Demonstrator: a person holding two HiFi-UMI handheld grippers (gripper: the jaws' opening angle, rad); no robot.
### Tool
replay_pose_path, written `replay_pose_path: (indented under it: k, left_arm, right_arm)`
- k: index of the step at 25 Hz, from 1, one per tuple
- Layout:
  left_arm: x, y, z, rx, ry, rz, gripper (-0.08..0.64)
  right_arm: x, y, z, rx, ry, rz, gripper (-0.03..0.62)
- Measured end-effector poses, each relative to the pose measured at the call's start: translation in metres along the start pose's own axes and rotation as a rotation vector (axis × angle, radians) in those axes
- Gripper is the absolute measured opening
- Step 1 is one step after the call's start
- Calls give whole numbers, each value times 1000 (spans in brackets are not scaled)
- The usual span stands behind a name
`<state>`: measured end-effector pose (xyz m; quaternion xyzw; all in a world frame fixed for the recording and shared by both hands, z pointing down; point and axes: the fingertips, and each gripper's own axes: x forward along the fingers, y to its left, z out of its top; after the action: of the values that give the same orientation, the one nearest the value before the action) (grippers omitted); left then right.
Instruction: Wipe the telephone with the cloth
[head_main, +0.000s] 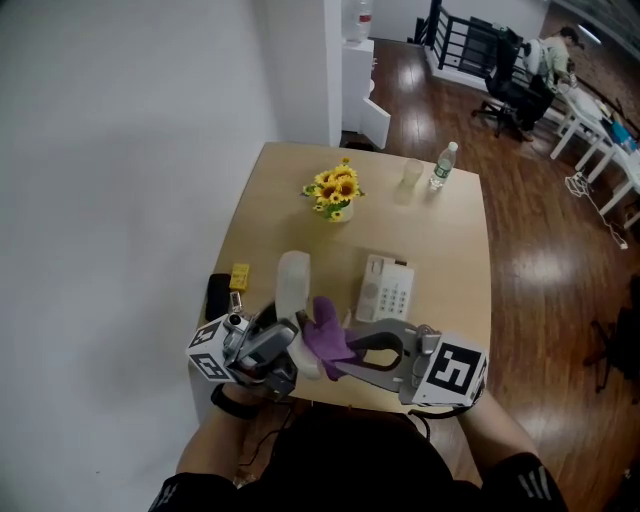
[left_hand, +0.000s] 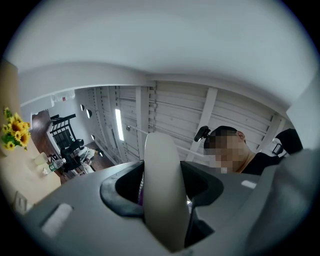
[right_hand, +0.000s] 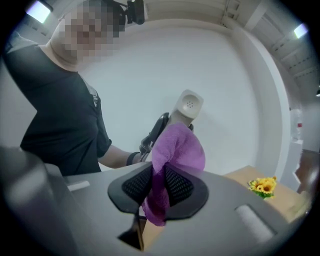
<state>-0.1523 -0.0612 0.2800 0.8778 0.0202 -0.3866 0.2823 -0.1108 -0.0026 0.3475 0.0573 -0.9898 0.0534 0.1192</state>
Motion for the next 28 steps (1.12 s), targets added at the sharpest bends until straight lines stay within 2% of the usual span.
replay_pose_path:
  k: [3, 9, 12, 15, 21, 24, 28]
  left_arm:
    - [2, 1, -4, 3, 12, 4, 215]
    - [2, 7, -6, 6, 17, 30, 215]
    - [1, 15, -10, 4, 7, 62, 215]
    - [3, 26, -19, 45, 47, 137, 215]
    - [-7, 65, -63, 142, 230, 356, 215]
    - [-23, 89, -93, 150, 323, 474, 215]
    - [-35, 103, -124, 131, 398, 561, 215]
  right_arm:
    - [9, 7, -6, -6, 14, 36, 71]
    - [6, 22, -36, 48, 62, 99, 71]
    - [-3, 13, -55, 71, 62, 80, 71]
    - [-21, -21, -85, 118, 78, -27, 71]
    - [-48, -130, -174, 218, 200, -321, 71]
    - [-51, -186, -218, 225, 294, -431, 71]
    - [-46, -253, -262, 306, 388, -533, 71]
